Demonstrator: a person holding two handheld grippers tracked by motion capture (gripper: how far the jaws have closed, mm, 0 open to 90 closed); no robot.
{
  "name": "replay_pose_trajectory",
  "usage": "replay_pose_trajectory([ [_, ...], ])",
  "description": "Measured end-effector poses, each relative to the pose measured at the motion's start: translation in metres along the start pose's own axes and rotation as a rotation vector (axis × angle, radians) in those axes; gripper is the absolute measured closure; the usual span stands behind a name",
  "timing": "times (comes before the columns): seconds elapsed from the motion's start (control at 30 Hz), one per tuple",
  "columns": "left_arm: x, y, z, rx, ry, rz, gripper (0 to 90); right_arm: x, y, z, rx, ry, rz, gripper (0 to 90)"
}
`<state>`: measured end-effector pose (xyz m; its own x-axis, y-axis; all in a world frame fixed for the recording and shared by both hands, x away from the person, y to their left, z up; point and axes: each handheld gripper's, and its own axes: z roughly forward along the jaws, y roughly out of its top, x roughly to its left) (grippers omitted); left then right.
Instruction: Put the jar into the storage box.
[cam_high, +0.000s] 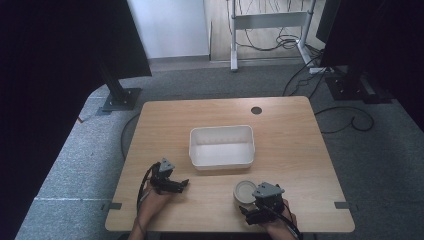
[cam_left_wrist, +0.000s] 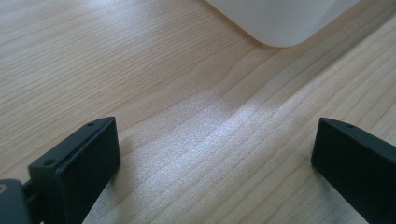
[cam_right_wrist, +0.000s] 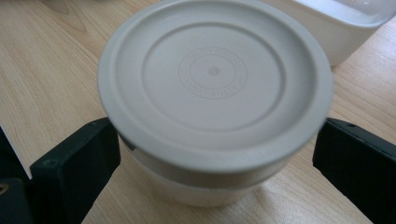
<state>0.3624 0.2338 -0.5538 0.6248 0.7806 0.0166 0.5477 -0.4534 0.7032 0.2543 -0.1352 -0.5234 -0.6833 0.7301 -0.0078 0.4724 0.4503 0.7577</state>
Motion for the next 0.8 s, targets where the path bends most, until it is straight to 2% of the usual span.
replay_pose_trajectory([
  [0.57, 0.0, 0.0, 0.0, -0.001, 0.0, -0.002, 1.0, 0.005, 0.005, 0.016, 0.009, -0.005, -0.001, 6.8],
  [0.77, 0.0, 0.0, 0.0, -0.002, 0.0, -0.002, 1.0, 0.006, 0.004, 0.02, 0.003, -0.012, 0.018, 8.7],
  [0.8, 0.0, 0.0, 0.0, -0.001, 0.0, -0.002, 1.0, 0.006, 0.003, 0.02, -0.004, -0.015, 0.035, 9.1],
])
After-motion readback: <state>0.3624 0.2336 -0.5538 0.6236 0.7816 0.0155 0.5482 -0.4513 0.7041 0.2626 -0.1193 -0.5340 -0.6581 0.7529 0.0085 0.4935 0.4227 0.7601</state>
